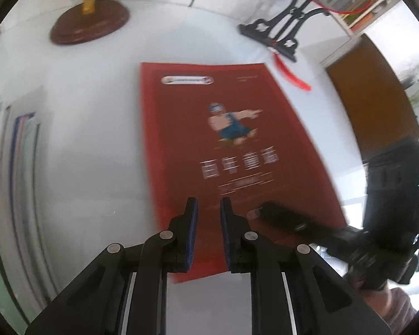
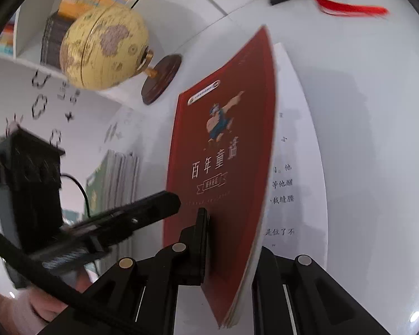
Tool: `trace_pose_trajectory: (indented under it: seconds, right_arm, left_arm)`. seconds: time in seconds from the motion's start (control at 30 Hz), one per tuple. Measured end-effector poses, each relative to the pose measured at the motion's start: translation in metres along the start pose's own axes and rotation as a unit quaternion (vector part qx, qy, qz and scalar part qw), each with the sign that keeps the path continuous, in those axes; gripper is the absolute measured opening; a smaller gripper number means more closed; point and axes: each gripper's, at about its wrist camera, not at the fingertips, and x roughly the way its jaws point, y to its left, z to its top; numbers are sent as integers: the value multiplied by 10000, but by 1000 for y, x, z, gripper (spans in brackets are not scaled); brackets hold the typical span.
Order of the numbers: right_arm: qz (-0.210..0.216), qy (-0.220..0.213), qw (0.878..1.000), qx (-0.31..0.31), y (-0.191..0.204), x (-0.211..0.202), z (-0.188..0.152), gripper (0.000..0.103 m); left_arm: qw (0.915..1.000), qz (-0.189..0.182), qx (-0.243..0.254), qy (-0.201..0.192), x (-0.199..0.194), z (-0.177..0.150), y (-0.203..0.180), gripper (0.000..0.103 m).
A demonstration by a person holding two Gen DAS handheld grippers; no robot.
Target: Organize books
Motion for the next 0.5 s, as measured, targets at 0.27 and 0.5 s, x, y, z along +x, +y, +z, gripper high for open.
trace_pose_trajectory:
  seconds: [0.27, 0.5]
  right_arm:
    - [243, -82, 9991, 323, -2, -24, -2, 4]
    - [146, 148, 9979, 609, -14, -30, -28, 4]
  left_arm:
    - [9943, -237, -896, 536, 0, -35, 31, 40]
    - [9917, -696, -906, 582, 10, -55, 11, 64]
